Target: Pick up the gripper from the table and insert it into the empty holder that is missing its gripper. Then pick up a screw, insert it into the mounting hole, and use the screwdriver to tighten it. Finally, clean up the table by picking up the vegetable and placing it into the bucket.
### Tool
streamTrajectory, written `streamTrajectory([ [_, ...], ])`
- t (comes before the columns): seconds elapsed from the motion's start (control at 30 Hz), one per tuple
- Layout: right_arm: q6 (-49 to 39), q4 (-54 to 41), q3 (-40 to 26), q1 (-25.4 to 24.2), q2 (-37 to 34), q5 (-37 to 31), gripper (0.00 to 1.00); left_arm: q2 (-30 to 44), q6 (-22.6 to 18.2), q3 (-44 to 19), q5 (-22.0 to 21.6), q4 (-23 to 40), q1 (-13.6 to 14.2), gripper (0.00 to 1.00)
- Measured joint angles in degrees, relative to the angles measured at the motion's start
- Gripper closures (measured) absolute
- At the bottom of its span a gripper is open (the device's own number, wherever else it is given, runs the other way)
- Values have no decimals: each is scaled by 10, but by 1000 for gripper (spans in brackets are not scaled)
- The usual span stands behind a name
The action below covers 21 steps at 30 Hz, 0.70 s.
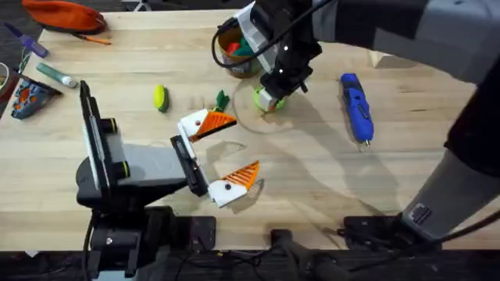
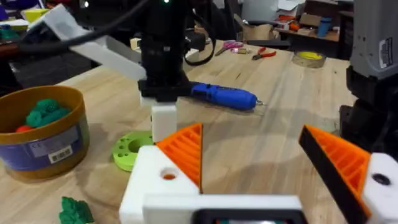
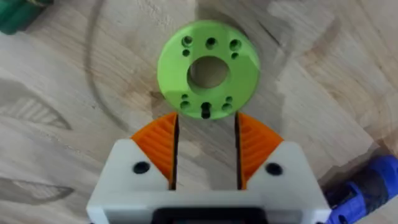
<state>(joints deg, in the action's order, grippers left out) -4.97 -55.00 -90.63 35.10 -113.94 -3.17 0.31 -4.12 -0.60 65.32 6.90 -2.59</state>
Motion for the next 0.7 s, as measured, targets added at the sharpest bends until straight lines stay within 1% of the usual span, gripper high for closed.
streamTrajectory([
  [0.17,0,7,0,1,-10,0,570,0,0,0,0,0,0,15],
  [0.43,0,9,0,1,-11,0,660,0,0,0,0,0,0,15],
  [0.7,0,12,0,2,-16,-1,708,0,0,0,0,0,0,16],
])
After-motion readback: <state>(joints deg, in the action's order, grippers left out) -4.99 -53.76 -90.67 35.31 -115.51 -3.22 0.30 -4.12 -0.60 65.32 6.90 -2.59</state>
